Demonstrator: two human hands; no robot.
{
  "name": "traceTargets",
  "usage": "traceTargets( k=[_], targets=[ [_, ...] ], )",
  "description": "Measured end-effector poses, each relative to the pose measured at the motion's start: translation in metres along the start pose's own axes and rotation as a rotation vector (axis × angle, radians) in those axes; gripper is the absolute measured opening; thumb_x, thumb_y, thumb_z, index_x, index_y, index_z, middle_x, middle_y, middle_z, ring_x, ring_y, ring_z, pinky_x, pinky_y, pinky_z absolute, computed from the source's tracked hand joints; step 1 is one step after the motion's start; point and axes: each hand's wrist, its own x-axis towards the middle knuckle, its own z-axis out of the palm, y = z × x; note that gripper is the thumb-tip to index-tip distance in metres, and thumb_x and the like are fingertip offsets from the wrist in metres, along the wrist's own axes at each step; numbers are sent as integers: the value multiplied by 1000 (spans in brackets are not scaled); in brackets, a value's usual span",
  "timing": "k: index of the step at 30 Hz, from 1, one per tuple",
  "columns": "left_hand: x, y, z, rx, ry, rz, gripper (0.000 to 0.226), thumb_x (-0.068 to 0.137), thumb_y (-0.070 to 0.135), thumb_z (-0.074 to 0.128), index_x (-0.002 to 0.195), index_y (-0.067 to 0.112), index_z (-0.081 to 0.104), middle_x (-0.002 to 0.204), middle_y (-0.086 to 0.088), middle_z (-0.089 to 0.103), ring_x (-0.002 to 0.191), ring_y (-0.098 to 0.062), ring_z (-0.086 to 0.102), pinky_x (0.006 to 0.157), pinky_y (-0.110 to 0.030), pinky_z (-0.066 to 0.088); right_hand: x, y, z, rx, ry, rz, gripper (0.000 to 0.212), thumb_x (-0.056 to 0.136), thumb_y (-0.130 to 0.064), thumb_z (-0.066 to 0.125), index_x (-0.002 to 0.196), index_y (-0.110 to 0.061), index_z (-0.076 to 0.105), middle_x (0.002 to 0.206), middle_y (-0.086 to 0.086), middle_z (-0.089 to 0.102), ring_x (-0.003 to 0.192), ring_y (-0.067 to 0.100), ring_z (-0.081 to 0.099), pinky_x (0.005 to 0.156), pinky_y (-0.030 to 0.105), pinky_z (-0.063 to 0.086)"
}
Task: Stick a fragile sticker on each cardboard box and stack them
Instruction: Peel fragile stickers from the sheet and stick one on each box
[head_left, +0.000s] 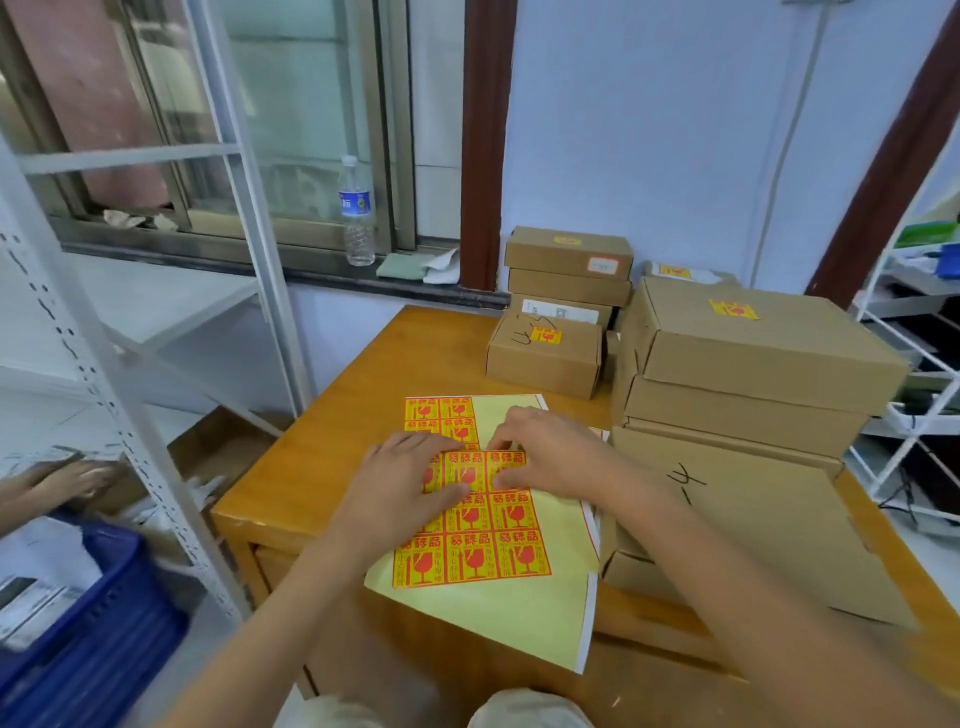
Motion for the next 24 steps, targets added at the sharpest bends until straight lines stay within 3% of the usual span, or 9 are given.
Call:
traceTargets(
  k=[9, 12, 19, 24],
  targets=[
    [1, -6, 6, -25, 37, 2, 56, 86, 70, 60, 136, 46, 50, 135, 25, 54, 126, -4, 46, 109, -38, 38, 4, 2, 3, 19, 138, -59, 24, 96, -44, 68, 120, -37, 66, 112, -15, 56, 102, 8, 56, 71, 29, 43],
    [0, -3, 4, -31, 36, -5, 54, 87, 68, 62, 134, 46, 52, 134, 24, 55, 124, -5, 48, 106, -38, 41, 2, 2, 3, -12, 154, -75, 24, 97, -43, 67, 120, -37, 65, 107, -17, 52, 96, 5, 50, 62, 21, 32],
    [0, 1, 2, -2, 17, -19, 57, 85, 71, 59, 136, 45, 52, 136, 21, 56, 123, -4, 50, 106, -40, 44, -2, -1, 2, -71, 158, -104, 26, 99, -43, 64, 124, -35, 63, 115, -12, 60, 100, 6, 52, 73, 28, 45],
    [0, 3, 1, 2, 21, -23, 58, 85, 70, 61, 135, 44, 53, 137, 19, 56, 122, -5, 51, 106, -41, 45, -2, -3, 2, -103, 175, -111, 22, 98, -43, 64, 119, -35, 63, 112, -13, 63, 97, 8, 55, 68, 27, 43]
  ],
)
